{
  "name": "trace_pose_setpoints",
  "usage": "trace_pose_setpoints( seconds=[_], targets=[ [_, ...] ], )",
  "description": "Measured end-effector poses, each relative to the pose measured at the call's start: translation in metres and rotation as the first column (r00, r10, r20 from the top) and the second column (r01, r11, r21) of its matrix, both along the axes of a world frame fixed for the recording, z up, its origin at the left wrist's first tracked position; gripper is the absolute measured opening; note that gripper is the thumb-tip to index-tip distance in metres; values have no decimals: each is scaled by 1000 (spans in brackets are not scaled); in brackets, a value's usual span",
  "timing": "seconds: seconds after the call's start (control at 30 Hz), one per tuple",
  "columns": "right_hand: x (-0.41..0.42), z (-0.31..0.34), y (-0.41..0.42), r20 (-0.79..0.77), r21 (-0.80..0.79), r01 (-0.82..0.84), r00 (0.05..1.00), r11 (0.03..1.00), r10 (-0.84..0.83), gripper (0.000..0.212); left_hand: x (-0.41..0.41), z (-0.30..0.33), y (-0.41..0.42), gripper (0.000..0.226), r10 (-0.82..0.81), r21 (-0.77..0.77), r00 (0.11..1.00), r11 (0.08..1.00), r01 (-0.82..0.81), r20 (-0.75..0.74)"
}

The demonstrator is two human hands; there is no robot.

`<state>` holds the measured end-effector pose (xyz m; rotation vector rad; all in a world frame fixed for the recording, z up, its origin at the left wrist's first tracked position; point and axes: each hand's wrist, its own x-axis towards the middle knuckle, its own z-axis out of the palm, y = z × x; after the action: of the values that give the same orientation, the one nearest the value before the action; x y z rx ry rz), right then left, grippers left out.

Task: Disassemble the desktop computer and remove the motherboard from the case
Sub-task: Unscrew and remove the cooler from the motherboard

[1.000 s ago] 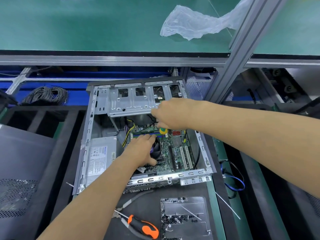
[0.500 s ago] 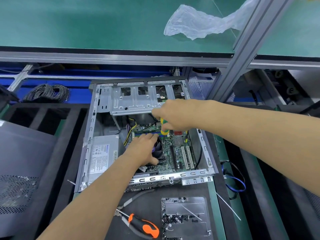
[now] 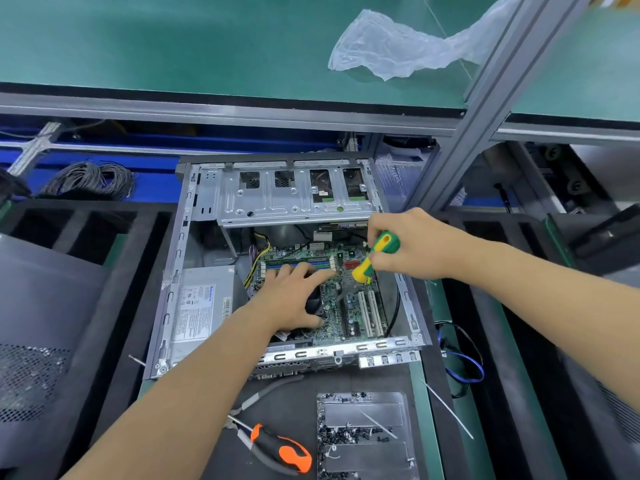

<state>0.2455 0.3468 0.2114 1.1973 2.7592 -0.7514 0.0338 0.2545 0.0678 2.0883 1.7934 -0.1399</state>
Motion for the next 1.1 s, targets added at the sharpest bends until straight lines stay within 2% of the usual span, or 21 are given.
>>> trace_pose_setpoints(
  seconds=[0.1,0.2,0.33,0.73,0.9,1.1],
  targets=[
    [9,-11,-4,-18,-51,38,999,998,-39,11,3,4,-1,53,-41,-30,999,999,41,30],
    [13,-18,-8,-60,-73,63,996,995,-68,11,5,5,-2,37,-56,-66,998,996,57,17],
    [15,-23,-10,-112,-86,96,988,992,-106,11,6,7,-2,35,-44,-56,998,997,47,40],
    [12,-21,-11,-91,-66,74,993,995,-80,16,5,8,-3,35,-40,-33,998,999,42,52],
    [-7,-6,-17,52,47,-71,996,996,69,20,5,8,-3,37,-48,-19,998,999,49,30],
    [-50,4,-27,254,173,-292,936,941,243,21,5,7,-3,41,-50,-20,999,999,50,3]
  ],
)
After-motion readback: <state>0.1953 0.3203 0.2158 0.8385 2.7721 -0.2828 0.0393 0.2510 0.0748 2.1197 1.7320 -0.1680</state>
